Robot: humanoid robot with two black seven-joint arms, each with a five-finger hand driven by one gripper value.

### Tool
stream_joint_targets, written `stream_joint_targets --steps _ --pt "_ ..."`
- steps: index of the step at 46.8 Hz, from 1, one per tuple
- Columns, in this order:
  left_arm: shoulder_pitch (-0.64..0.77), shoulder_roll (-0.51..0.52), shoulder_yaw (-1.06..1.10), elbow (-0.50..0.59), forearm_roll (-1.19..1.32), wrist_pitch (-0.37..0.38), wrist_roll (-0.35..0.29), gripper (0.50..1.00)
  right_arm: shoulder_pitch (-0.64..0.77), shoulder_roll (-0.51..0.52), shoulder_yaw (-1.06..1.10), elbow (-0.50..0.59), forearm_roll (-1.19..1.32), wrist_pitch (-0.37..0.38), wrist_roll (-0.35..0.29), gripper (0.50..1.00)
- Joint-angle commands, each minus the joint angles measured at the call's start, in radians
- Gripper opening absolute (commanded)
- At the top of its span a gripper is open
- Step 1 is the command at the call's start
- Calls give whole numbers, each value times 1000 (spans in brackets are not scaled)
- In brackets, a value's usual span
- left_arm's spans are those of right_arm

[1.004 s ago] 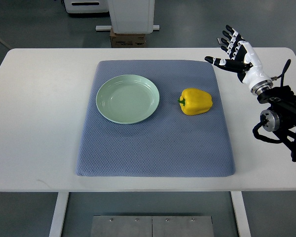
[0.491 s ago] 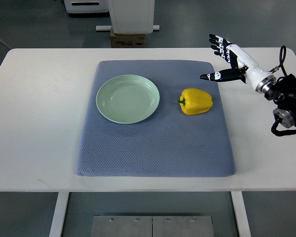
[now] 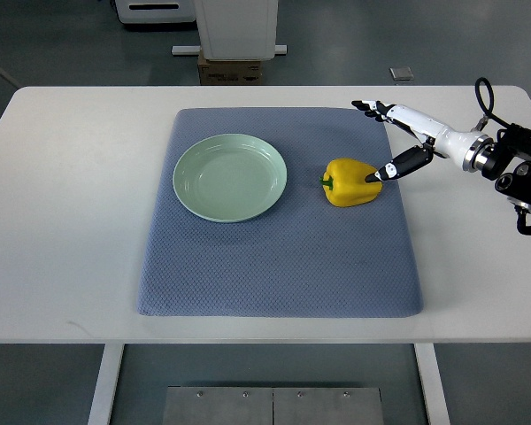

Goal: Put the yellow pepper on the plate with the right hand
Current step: 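Lower the right hand and close its fingers around the yellow pepper, then lift the pepper with the right hand and carry it over the plate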

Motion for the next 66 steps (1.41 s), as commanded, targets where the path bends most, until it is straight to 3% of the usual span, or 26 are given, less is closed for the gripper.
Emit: stream_joint_targets --steps 1,23,35,40,47,59,66 --pt "0 0 0 0 0 0 0 1000 1 2 -18 9 0 -21 0 998" --pt "0 0 0 0 0 0 0 1000 -8 34 -74 11 -23 -34 0 998" --pt "0 0 0 0 0 0 0 1000 -37 85 -107 8 -22 -142 0 993" --pt "0 0 0 0 0 0 0 1000 -39 91 -109 6 -22 -154 0 985" --pt "0 0 0 0 0 0 0 1000 -37 90 -118 5 -23 -154 0 914" --pt "0 0 0 0 0 0 0 1000 -35 107 -150 -2 -23 -174 0 901" --pt "0 0 0 0 0 0 0 1000 -35 119 -153 -8 -23 -182 0 834"
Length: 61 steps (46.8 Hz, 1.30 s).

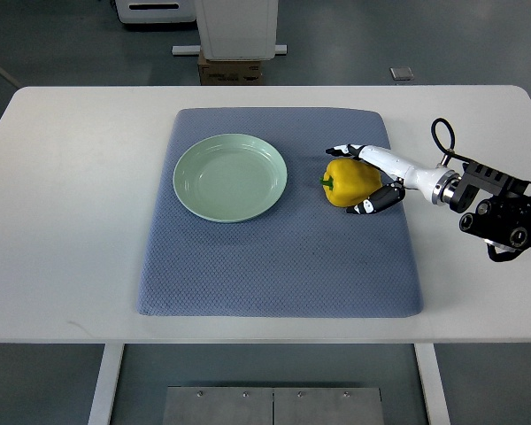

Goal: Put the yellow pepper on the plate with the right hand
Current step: 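Lift the pepper with the right hand and carry it over the plate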

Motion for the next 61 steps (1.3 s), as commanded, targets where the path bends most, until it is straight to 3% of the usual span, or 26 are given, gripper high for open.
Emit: stream_joint_targets --steps 1,3,5,11,12,41,61 --pt "0 0 0 -1 0 0 0 1000 0 4 1 -2 0 -2 0 832" --pt "0 0 0 0 0 0 0 1000 0 4 1 -2 0 -2 0 820" --pt "0 0 0 0 0 0 0 1000 0 4 1 -2 0 -2 0 768" --pt "0 0 0 0 0 0 0 1000 0 8 0 -4 0 -2 0 515" --pt "0 0 0 0 0 0 0 1000 0 8 0 -5 0 -2 0 500" --pt "0 0 0 -1 0 0 0 1000 66 24 12 4 17 -39 0 500" --pt "0 0 0 0 0 0 0 1000 193 201 -2 -1 107 -37 0 500"
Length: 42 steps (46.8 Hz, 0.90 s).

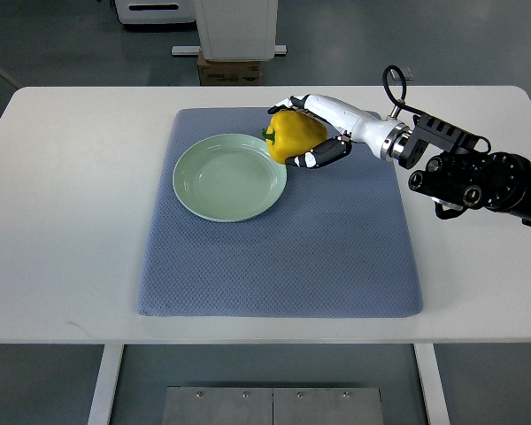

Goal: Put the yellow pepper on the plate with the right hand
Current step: 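Lift the pepper with the right hand and carry it over the plate, then lower the pepper onto the green plate with the right hand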

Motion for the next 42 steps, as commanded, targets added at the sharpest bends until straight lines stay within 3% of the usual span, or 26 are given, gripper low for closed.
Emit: stream_joint_targets --steps 1,6,20,42 --pt "0 0 0 -1 0 0 0 1000 16 49 -6 -6 19 2 0 500" --pt "0 0 0 1 0 0 0 1000 36 116 -46 -21 30 2 0 500" --pt "0 0 0 -1 0 0 0 1000 36 116 -89 -89 100 5 0 500" --pt "1 0 0 1 0 0 0 1000 21 116 -76 -81 136 3 0 500"
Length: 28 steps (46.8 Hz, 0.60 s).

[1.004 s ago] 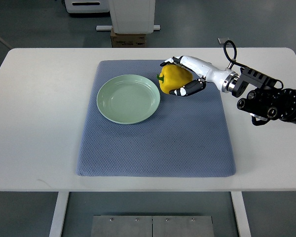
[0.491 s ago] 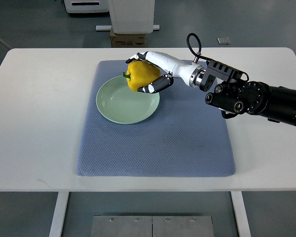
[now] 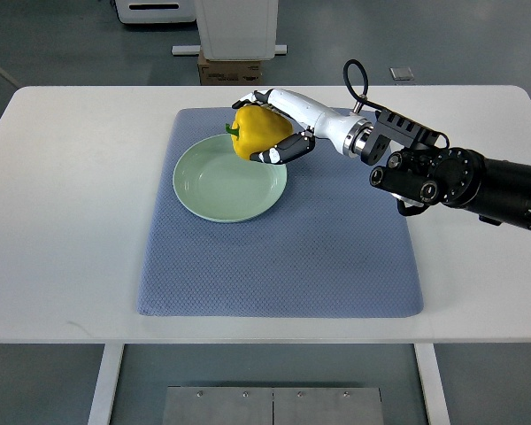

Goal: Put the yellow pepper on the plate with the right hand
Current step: 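Lower the pepper onto the green plate with the right hand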

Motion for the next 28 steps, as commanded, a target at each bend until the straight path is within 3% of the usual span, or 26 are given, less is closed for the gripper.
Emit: stream_joint_targets --steps 1,25,28 --pt "0 0 0 1 0 0 0 1000 -2 0 5 4 1 -2 0 500" --pt "0 0 0 1 0 0 0 1000 -13 0 22 22 2 -2 0 500" --pt "1 0 0 1 0 0 0 1000 -13 0 23 30 3 -2 0 585"
